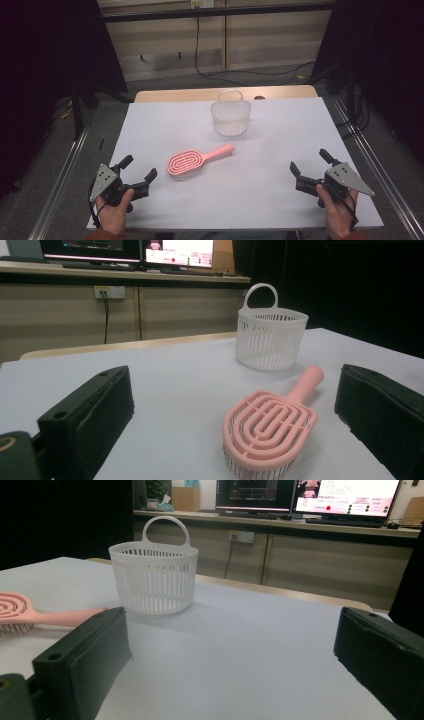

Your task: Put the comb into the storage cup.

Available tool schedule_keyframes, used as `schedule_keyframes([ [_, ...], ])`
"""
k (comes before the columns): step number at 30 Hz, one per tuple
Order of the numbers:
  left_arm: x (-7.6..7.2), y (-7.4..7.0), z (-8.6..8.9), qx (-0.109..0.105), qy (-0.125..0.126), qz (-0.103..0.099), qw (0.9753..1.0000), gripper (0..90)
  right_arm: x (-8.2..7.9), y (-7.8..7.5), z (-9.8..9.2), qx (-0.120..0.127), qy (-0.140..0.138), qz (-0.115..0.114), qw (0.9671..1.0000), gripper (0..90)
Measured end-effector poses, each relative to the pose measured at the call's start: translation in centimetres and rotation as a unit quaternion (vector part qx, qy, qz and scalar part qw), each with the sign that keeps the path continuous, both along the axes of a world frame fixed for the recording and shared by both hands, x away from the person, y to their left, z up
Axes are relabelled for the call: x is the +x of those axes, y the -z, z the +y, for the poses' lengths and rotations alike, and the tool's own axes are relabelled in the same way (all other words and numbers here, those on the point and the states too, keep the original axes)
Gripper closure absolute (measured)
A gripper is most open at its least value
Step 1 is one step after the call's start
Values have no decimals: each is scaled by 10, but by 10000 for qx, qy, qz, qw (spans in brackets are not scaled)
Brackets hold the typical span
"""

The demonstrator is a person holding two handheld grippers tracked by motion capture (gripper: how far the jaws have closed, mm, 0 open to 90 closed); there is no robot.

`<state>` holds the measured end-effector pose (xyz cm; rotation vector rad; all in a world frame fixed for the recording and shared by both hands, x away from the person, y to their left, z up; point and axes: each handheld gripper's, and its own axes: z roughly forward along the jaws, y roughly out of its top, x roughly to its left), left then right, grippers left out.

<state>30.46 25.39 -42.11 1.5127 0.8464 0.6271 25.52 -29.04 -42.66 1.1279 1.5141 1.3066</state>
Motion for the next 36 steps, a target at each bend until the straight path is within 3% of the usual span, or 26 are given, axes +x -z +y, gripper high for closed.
schedule_keyframes([
  [11, 3, 0, 0, 9, 90, 50, 9999, 25, 1, 1, -1, 61, 8, 26, 10000, 10],
  [14, 5, 0, -1, -23, 372, 144, 9992, 78, 2, 1, 0, 75, 9, 47, 10000, 8],
  [21, 8, -3, -5, 27, 449, 234, 9987, 47, 1, 2, 0, 115, -58, 110, 9999, 0],
  [23, 10, -5, -7, -4, 647, 376, 9972, 47, 0, 2, 0, 120, -49, 101, 9999, 0],
  [26, 11, -7, -10, -4, 711, 436, 9965, 41, 0, 2, 0, 107, -32, 107, 9999, 0],
  [29, 11, -8, -12, -16, 748, 454, 9962, 39, 0, 2, 1, 103, -65, 119, 9999, 0],
  [31, 14, -12, -14, 26, 1068, 397, 9935, 37, 0, 3, 2, 67, -169, 173, 9997, 0],
  [32, 14, -13, -14, 104, 1054, 353, 9937, 36, 0, 3, 2, 75, -187, 170, 9997, 0],
  [34, 14, -13, -16, 47, 1099, 372, 9932, 34, 0, 3, 3, 65, -185, 158, 9997, 0],
  [36, 15, -14, -19, 198, 1251, 392, 9912, 32, -1, 2, 2, 111, -157, 131, 9997, 0],
])
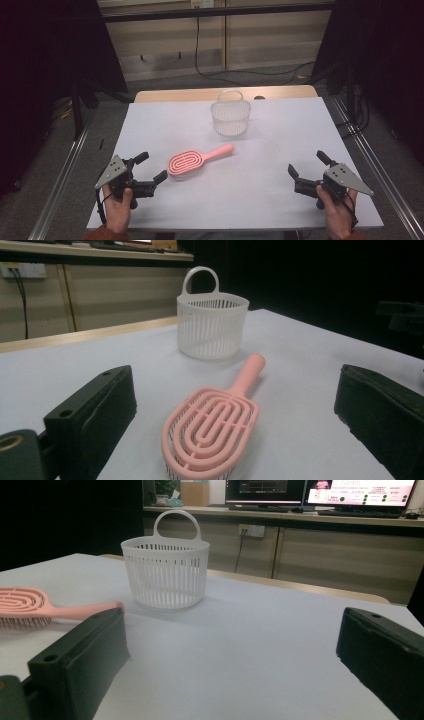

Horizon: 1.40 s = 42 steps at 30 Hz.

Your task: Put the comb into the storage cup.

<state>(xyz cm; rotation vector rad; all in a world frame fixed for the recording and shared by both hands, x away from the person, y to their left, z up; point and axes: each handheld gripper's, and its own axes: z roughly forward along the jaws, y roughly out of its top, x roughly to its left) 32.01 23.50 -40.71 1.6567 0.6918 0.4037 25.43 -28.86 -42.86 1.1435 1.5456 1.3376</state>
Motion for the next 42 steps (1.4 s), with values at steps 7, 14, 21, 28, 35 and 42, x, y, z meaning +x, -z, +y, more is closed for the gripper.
schedule_keyframes([
  [7, 4, 0, -3, 95, 234, 117, 9996, 33, 0, 0, 0, 70, -25, -2, 10000, 0],
  [14, 14, -4, -13, 105, 449, 272, 9986, 31, 0, 0, 0, 48, -28, -18, 10000, 0],
  [21, 25, -9, -24, 252, 607, 214, 9976, 36, 1, 1, 4, -32, -188, 25, 9998, 0],
  [28, 35, -14, -31, 394, 624, 159, 9971, 33, 1, 1, 4, 0, -185, 54, 9998, 0],
  [35, 51, -17, -35, 517, 673, 184, 9962, 26, 0, 1, 2, -26, -165, 26, 9999, 0],
  [42, 62, -18, -42, 482, 538, 328, 9969, 18, 1, 1, 3, -49, -168, 30, 9998, 0],
])
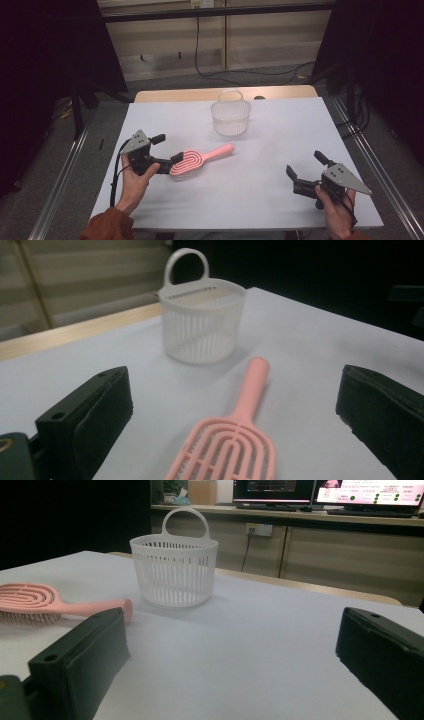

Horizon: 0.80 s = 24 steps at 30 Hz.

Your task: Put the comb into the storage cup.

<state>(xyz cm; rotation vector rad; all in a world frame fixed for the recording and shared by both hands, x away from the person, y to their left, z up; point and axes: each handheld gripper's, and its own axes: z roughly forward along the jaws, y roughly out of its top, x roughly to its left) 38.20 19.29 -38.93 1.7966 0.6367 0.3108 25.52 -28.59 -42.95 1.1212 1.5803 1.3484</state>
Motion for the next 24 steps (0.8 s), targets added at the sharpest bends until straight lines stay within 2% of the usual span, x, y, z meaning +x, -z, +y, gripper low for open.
schedule_keyframes([
  [2, 3, 0, -3, 120, 62, -11, 9999, 17, 0, 0, 0, -5, 0, -28, 10000, 0],
  [3, 8, 1, -5, 106, 111, 153, 9998, 17, 0, 0, 0, -2, 8, -13, 10000, 0],
  [6, 11, 1, -7, 166, 71, 203, 9996, 20, 0, 0, 0, -9, -11, -8, 10000, 0],
  [7, 14, 1, -10, 228, 116, 372, 9990, 26, 0, 0, 0, -14, -18, -8, 10000, 0],
  [11, 19, -1, -13, 374, 254, 444, 9980, 36, 0, 0, 0, -19, -30, -13, 10000, 0],
  [14, 25, -6, -16, 593, 589, 554, 9950, 35, 0, 0, 0, -18, -29, -9, 10000, 0],
  [15, 25, -6, -17, 629, 592, 547, 9948, 35, 0, 0, 0, -10, -22, -9, 10000, 0],
  [17, 26, -9, -22, 764, 710, 612, 9927, 36, 0, 0, 0, -25, -31, -14, 10000, 0],
  [18, 27, -11, -24, 917, 793, 661, 9904, 36, 0, 0, 0, -25, -31, -14, 10000, 0],
  [20, 28, -12, -29, 1079, 919, 720, 9873, 37, 0, 0, 0, -19, -35, -11, 10000, 0],
  [23, 30, -12, -33, 1169, 912, 708, 9864, 44, 0, 1, 1, -10, -55, -11, 10000, 0],
  [24, 32, -12, -33, 1197, 988, 763, 9849, 49, 0, 1, 1, -2, -61, -10, 10000, 0],
])
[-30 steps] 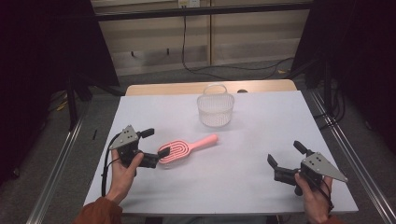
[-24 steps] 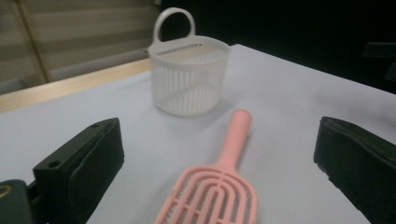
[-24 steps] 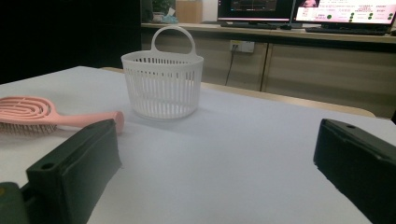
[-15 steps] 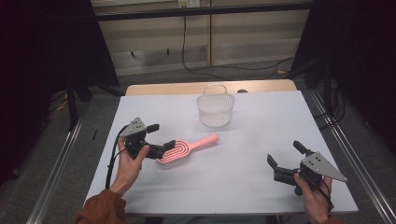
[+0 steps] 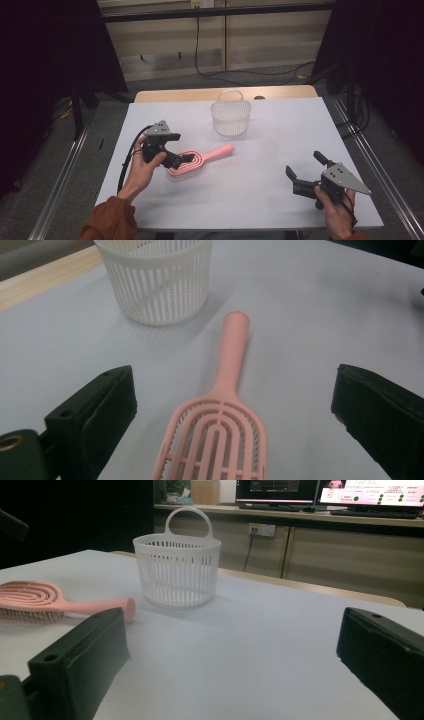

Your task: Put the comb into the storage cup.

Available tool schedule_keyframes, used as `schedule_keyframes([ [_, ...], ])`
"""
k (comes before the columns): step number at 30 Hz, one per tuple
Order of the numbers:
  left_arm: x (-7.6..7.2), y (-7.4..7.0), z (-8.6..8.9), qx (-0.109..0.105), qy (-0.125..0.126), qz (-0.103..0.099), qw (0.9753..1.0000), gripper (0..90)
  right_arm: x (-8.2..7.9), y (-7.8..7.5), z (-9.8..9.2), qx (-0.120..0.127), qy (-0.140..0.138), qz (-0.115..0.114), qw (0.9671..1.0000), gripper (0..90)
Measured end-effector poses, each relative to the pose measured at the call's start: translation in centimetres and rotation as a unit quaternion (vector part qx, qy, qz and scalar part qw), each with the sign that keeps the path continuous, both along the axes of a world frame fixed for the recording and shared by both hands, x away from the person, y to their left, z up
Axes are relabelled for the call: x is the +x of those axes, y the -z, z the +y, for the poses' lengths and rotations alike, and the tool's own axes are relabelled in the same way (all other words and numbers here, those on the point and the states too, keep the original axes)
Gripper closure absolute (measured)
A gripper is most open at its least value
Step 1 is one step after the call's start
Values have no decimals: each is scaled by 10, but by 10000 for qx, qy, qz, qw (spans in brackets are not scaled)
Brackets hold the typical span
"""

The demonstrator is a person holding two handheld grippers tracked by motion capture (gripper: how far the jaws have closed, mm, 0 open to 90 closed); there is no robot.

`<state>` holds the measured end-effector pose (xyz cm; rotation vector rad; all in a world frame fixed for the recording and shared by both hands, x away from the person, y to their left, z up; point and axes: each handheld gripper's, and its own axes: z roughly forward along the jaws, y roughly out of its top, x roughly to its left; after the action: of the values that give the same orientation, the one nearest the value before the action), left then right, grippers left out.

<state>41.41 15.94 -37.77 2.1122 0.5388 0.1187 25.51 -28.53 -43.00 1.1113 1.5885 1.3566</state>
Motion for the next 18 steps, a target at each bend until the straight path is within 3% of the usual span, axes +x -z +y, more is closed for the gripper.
schedule_keyframes([
  [2, 3, 1, -1, 118, 137, 160, 9997, 47, 0, 0, 0, 2, -1, -7, 10000, 0],
  [3, 4, 2, -2, 272, 184, 121, 9994, 51, 0, 0, 0, 1, -1, -7, 10000, 0],
  [7, 8, 5, -5, 495, 265, 175, 9983, 42, 0, 0, 0, -3, -1, -14, 10000, 0],
  [9, 11, 6, -6, 519, 291, 413, 9974, 43, 0, 0, 0, 1, -7, -8, 10000, 0],
  [11, 13, 7, -8, 590, 232, 381, 9973, 44, 0, 0, 0, -2, -2, -5, 10000, 0],
  [16, 22, 15, -11, 659, 249, 629, 9955, 41, 0, 0, 0, 8, -8, -6, 10000, 0],
  [18, 23, 17, -12, 725, 310, 560, 9953, 43, 0, 0, -1, 0, -10, 10, 10000, 0],
])
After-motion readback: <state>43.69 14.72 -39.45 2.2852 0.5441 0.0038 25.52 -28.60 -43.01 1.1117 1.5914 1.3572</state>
